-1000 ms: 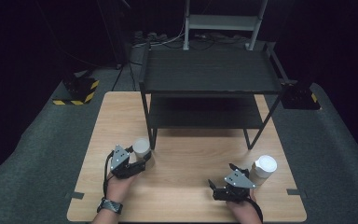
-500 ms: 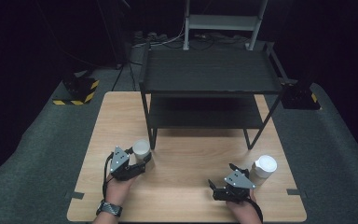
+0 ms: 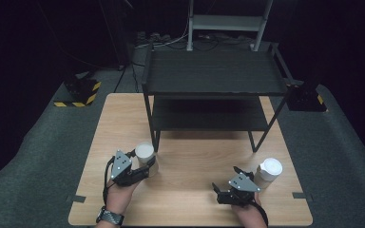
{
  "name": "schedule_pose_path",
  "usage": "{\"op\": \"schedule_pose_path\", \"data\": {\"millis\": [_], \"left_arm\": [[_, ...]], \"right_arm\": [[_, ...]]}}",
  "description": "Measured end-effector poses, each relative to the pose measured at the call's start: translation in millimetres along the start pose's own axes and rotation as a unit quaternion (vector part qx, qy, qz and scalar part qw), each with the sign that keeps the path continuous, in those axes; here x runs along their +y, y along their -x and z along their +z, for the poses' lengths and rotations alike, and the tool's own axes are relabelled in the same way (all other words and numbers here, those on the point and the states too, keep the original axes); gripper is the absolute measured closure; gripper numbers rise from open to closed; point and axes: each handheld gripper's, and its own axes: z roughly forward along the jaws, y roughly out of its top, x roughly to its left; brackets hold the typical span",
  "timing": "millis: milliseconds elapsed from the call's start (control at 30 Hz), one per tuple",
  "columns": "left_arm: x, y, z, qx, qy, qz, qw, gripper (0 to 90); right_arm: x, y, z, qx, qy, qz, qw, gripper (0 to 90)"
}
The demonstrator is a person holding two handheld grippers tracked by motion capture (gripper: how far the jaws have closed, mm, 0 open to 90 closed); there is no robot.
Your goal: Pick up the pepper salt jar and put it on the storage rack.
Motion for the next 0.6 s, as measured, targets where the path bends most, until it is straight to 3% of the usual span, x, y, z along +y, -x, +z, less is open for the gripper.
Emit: {"op": "schedule_pose_path", "data": {"millis": [600], "left_arm": [[29.1,17.2,-2.5,-0.022,0.018,0.02,0.9994,33.6]], "right_arm": [[0.0,1.2,0.1,0.002,0.0,0.001,1.0,0.0]]}}
